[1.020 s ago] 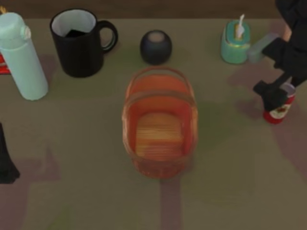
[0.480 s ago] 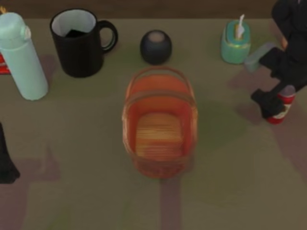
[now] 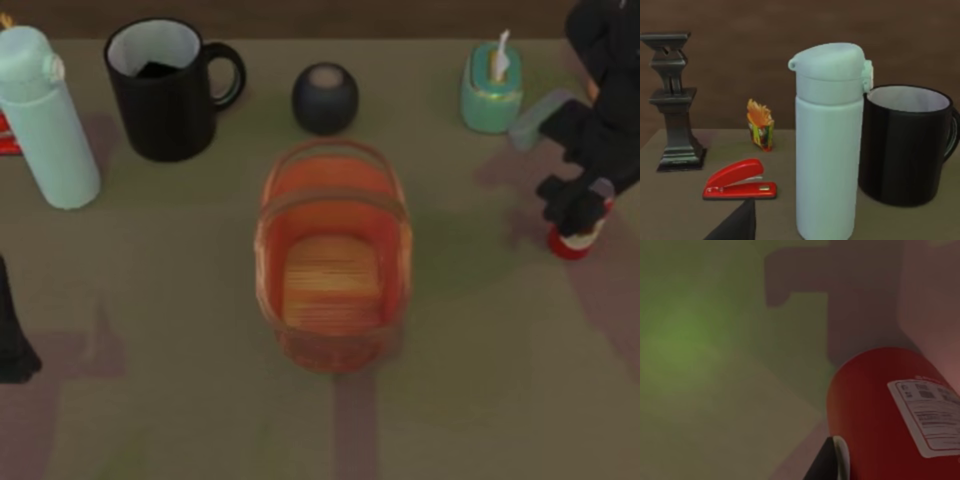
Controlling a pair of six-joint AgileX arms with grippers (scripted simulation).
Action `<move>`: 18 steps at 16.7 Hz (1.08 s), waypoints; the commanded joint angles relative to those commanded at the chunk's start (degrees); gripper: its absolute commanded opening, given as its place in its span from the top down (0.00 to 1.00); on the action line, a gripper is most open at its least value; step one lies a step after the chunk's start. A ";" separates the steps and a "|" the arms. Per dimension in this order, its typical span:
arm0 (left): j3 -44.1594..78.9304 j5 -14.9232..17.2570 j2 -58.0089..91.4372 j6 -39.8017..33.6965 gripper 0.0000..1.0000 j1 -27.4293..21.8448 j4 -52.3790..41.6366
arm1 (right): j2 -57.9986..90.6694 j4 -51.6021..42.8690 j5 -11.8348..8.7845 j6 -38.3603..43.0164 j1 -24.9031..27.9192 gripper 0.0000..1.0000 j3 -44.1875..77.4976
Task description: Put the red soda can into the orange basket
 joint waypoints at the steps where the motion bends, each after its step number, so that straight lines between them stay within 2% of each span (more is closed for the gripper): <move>1: 0.00 0.00 0.00 0.00 0.00 0.00 0.00 | 0.00 0.00 0.00 0.00 0.00 0.83 0.00; 3: 0.00 0.00 0.00 0.00 0.00 0.00 0.00 | 0.00 0.00 0.00 0.00 0.00 0.98 0.00; 4: 0.00 0.00 0.00 0.00 0.00 0.00 0.00 | 0.00 0.00 0.00 0.00 0.00 1.00 0.00; 13: 0.00 0.00 0.00 0.00 0.00 0.00 0.00 | -0.09 -0.01 0.00 0.07 -0.14 1.00 0.03; 15: 0.00 0.00 0.00 0.00 0.00 0.00 0.00 | -0.22 1.74 -1.18 0.51 0.19 1.00 -0.32; 18: 0.00 0.00 0.00 0.00 0.00 0.00 0.00 | -0.59 8.89 -5.85 2.70 1.16 1.00 -1.75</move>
